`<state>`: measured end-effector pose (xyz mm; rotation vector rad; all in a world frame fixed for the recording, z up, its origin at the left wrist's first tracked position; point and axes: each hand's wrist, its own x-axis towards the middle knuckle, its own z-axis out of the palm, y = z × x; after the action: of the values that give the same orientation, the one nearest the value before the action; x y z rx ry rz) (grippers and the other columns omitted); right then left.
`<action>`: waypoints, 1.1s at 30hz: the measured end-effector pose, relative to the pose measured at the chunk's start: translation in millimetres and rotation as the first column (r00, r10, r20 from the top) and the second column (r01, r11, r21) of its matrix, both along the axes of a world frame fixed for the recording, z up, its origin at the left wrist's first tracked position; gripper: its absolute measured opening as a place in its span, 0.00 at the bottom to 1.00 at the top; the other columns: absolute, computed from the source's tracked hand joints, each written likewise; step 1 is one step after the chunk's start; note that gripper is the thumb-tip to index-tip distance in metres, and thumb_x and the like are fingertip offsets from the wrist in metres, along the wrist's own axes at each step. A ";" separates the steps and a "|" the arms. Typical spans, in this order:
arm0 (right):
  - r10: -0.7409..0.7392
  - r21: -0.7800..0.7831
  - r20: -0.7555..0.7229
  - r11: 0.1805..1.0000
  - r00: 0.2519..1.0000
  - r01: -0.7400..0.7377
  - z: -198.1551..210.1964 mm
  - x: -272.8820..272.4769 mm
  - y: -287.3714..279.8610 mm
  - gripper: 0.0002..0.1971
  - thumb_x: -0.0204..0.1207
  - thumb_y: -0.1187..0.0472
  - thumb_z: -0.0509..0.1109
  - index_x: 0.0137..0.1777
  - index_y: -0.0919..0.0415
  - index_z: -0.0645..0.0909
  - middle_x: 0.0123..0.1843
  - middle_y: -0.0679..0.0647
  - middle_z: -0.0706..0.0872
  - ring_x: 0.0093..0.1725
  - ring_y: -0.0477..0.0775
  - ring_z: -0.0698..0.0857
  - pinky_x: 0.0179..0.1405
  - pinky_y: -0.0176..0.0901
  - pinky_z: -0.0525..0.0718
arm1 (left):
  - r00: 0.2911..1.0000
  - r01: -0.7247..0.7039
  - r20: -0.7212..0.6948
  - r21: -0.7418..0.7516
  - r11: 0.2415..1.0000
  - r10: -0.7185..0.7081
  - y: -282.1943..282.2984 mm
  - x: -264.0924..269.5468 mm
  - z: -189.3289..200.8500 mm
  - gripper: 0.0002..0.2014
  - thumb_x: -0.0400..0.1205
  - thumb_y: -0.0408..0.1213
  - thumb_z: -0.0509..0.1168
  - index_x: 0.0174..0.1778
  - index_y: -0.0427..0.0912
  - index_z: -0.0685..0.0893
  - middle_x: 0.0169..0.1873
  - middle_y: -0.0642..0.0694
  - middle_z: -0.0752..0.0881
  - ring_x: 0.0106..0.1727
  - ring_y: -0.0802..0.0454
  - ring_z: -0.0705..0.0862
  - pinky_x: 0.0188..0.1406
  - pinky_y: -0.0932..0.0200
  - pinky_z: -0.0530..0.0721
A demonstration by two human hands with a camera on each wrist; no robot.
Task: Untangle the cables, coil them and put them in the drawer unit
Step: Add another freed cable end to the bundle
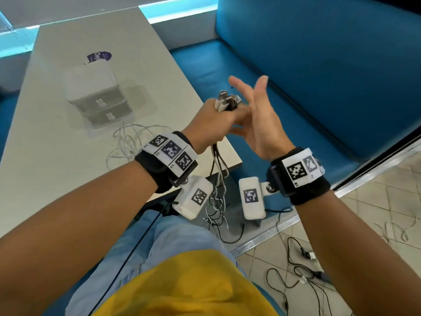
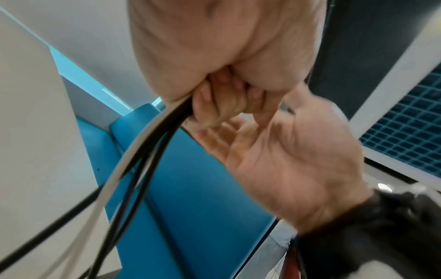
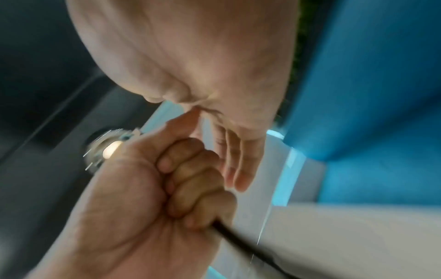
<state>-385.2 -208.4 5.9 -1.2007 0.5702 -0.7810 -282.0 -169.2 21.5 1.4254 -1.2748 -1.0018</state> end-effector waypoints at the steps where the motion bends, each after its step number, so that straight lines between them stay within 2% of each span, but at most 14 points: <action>1: 0.066 0.110 0.057 0.991 0.996 -0.072 -5.4 4.5 2.0 0.37 0.81 0.32 0.33 0.70 0.51 0.75 0.56 0.55 0.88 0.55 0.57 0.87 0.59 0.54 0.83 | 0.994 -0.061 -0.094 0.025 0.998 0.063 -0.8 1.8 0.5 0.15 0.82 0.33 0.66 0.29 0.44 0.75 0.18 0.56 0.76 0.18 0.62 0.73 0.20 0.68 0.70; 3: 0.163 0.184 0.030 0.969 0.986 -0.166 -21.9 14.0 7.9 0.43 0.78 0.29 0.33 0.62 0.58 0.80 0.44 0.59 0.87 0.42 0.58 0.84 0.47 0.54 0.83 | 0.964 -0.152 -0.209 0.067 0.986 0.162 -1.2 5.9 2.3 0.18 0.82 0.38 0.67 0.27 0.43 0.70 0.15 0.53 0.67 0.15 0.58 0.64 0.18 0.68 0.63; 6: 0.187 0.056 -0.257 0.982 0.948 -0.179 -51.0 20.2 17.4 0.43 0.78 0.28 0.35 0.47 0.59 0.85 0.23 0.58 0.75 0.22 0.54 0.73 0.32 0.46 0.75 | 0.939 -0.185 -0.284 0.054 0.981 0.193 -2.2 15.3 5.3 0.24 0.83 0.41 0.67 0.24 0.49 0.62 0.16 0.55 0.60 0.17 0.57 0.55 0.17 0.65 0.56; 9: 0.115 -0.073 -0.434 0.984 0.894 -0.162 -74.9 13.6 23.2 0.37 0.85 0.37 0.43 0.33 0.62 0.83 0.17 0.51 0.64 0.18 0.50 0.66 0.26 0.42 0.70 | 0.935 -0.236 -0.255 0.067 0.969 0.246 -1.6 32.1 4.8 0.25 0.82 0.44 0.68 0.25 0.51 0.61 0.18 0.54 0.59 0.19 0.56 0.54 0.22 0.60 0.52; 12: 0.087 -0.087 -0.516 0.984 0.852 -0.153 -94.1 -2.6 22.0 0.32 0.87 0.43 0.49 0.28 0.63 0.77 0.17 0.51 0.63 0.18 0.50 0.64 0.25 0.42 0.67 | 0.968 -0.251 0.002 -0.055 0.967 0.251 4.7 45.1 -2.0 0.24 0.81 0.47 0.69 0.25 0.51 0.62 0.20 0.54 0.60 0.21 0.54 0.57 0.24 0.57 0.57; 14: 0.046 -0.114 -0.618 0.982 0.785 -0.147 -111.8 -18.1 20.0 0.32 0.86 0.44 0.50 0.26 0.62 0.76 0.16 0.50 0.65 0.17 0.50 0.66 0.24 0.40 0.68 | 0.954 -0.231 0.165 -0.134 0.964 0.251 6.0 52.6 3.5 0.25 0.81 0.48 0.69 0.24 0.50 0.62 0.21 0.53 0.61 0.22 0.55 0.59 0.24 0.57 0.60; 18: -0.096 -0.198 -0.842 0.970 0.532 -0.140 -143.8 -52.5 9.3 0.30 0.86 0.48 0.52 0.23 0.61 0.76 0.17 0.49 0.73 0.21 0.50 0.75 0.33 0.40 0.71 | 0.829 -0.214 0.459 -0.266 0.940 0.319 8.3 78.1 17.9 0.28 0.81 0.47 0.69 0.20 0.45 0.61 0.20 0.49 0.62 0.23 0.53 0.59 0.22 0.63 0.59; 21: -0.202 -0.282 -0.884 0.950 0.421 -0.136 -145.7 -58.8 5.0 0.28 0.86 0.50 0.53 0.27 0.65 0.77 0.26 0.57 0.80 0.35 0.61 0.81 0.40 0.47 0.75 | 0.713 -0.092 0.673 -0.190 0.977 0.198 11.5 84.9 10.3 0.27 0.80 0.48 0.70 0.20 0.42 0.66 0.18 0.48 0.67 0.24 0.49 0.60 0.23 0.66 0.64; 23: -0.293 -0.374 -0.853 0.921 0.432 -0.112 -138.4 -47.8 6.3 0.26 0.85 0.49 0.53 0.31 0.65 0.74 0.32 0.62 0.80 0.37 0.63 0.79 0.40 0.52 0.75 | 0.625 0.028 0.777 -0.116 0.993 0.073 12.9 76.4 1.2 0.24 0.78 0.50 0.70 0.22 0.40 0.73 0.19 0.50 0.74 0.23 0.50 0.67 0.26 0.67 0.67; 25: -0.365 -0.457 -0.795 0.886 0.484 -0.082 -125.2 -33.6 9.3 0.21 0.86 0.50 0.53 0.35 0.62 0.69 0.34 0.60 0.78 0.38 0.63 0.76 0.38 0.52 0.71 | 0.522 0.130 0.853 -0.071 0.989 -0.007 13.9 63.3 -7.6 0.22 0.75 0.59 0.66 0.31 0.41 0.83 0.26 0.49 0.84 0.30 0.48 0.80 0.34 0.56 0.78; 27: -0.389 -0.484 -0.723 0.875 0.571 -0.017 -108.7 -24.4 10.1 0.18 0.86 0.51 0.54 0.38 0.61 0.69 0.34 0.55 0.77 0.39 0.60 0.76 0.38 0.50 0.70 | 0.388 0.223 0.919 -0.015 0.975 -0.075 14.7 48.5 -15.0 0.27 0.70 0.68 0.60 0.41 0.46 0.88 0.35 0.50 0.89 0.40 0.46 0.86 0.40 0.50 0.83; 29: -0.357 -0.477 -0.639 0.879 0.682 0.013 -89.4 -20.7 10.6 0.13 0.86 0.54 0.55 0.43 0.60 0.71 0.34 0.49 0.76 0.36 0.53 0.75 0.37 0.47 0.71 | 0.305 0.297 0.941 0.052 0.954 -0.146 14.4 36.7 -21.9 0.25 0.69 0.69 0.64 0.46 0.51 0.87 0.38 0.51 0.89 0.42 0.47 0.86 0.41 0.50 0.83; 31: -0.283 -0.436 -0.553 0.900 0.784 0.018 -71.6 -20.2 12.2 0.07 0.86 0.58 0.55 0.49 0.57 0.72 0.35 0.51 0.79 0.33 0.50 0.75 0.33 0.43 0.75 | 0.312 0.334 0.930 0.086 0.939 -0.196 14.6 29.1 -26.1 0.22 0.69 0.67 0.67 0.48 0.55 0.87 0.38 0.52 0.89 0.42 0.47 0.85 0.40 0.49 0.82; 33: -0.221 -0.302 -0.444 0.949 0.868 0.087 -56.7 -21.5 12.1 0.06 0.86 0.59 0.54 0.51 0.51 0.72 0.35 0.56 0.78 0.31 0.52 0.76 0.29 0.45 0.77 | 0.356 0.342 0.914 0.065 0.937 -0.194 14.4 25.3 -26.4 0.22 0.69 0.67 0.65 0.47 0.55 0.86 0.37 0.52 0.89 0.40 0.47 0.85 0.38 0.49 0.82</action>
<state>-406.7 -196.3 -50.8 -1.6367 0.9984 -0.7159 -256.7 -154.8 -4.8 1.7459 -2.4163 -0.1827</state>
